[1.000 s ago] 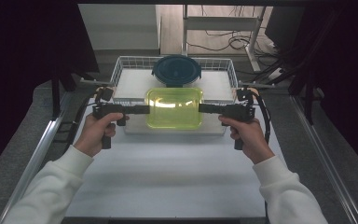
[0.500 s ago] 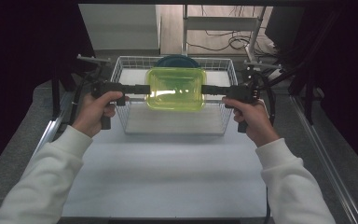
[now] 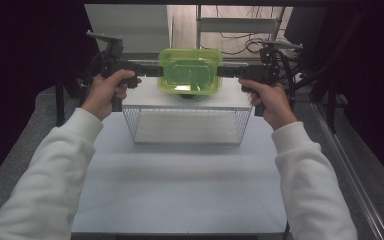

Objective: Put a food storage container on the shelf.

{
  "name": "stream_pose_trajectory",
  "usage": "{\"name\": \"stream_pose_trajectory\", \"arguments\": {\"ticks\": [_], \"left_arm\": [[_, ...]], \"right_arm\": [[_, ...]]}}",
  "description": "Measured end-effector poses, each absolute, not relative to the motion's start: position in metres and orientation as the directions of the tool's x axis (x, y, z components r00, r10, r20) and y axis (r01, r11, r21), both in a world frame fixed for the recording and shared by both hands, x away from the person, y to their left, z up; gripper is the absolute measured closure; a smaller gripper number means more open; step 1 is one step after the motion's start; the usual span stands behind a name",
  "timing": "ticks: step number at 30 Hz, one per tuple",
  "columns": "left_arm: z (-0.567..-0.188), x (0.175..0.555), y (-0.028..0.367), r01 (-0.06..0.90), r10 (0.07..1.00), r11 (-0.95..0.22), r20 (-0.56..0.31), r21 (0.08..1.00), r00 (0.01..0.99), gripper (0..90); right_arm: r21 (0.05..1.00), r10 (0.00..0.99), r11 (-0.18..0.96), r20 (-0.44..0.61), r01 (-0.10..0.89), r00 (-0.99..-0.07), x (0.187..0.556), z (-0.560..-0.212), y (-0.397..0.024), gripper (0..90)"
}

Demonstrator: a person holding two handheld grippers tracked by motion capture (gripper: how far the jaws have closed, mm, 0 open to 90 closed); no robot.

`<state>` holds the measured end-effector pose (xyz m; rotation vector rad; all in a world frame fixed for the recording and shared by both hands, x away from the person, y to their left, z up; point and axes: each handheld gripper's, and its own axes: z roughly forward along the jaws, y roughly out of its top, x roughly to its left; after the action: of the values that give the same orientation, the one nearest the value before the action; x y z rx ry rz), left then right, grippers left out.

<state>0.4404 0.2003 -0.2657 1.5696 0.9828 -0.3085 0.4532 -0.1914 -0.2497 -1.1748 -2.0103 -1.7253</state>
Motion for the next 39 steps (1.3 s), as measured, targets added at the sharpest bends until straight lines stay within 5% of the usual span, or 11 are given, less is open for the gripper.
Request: {"name": "stream_pose_trajectory", "arguments": {"ticks": [13, 39], "left_arm": [[-0.274, 0.484, 0.201, 0.78, 0.407, 0.077, -0.734, 0.621, 0.544, 82.2], [-0.293, 0.51, 0.201, 0.834, 0.374, 0.187, -0.823, 0.519, 0.428, 74.9]], "right_arm": [[0.653, 0.416, -0.067, 0.705, 0.754, -0.574, 0.498, -0.259, -0.191, 81.6], [0.547, 0.434, -0.148, 0.785, 0.824, -0.443, 0.538, -0.278, -0.184, 73.9]]}}
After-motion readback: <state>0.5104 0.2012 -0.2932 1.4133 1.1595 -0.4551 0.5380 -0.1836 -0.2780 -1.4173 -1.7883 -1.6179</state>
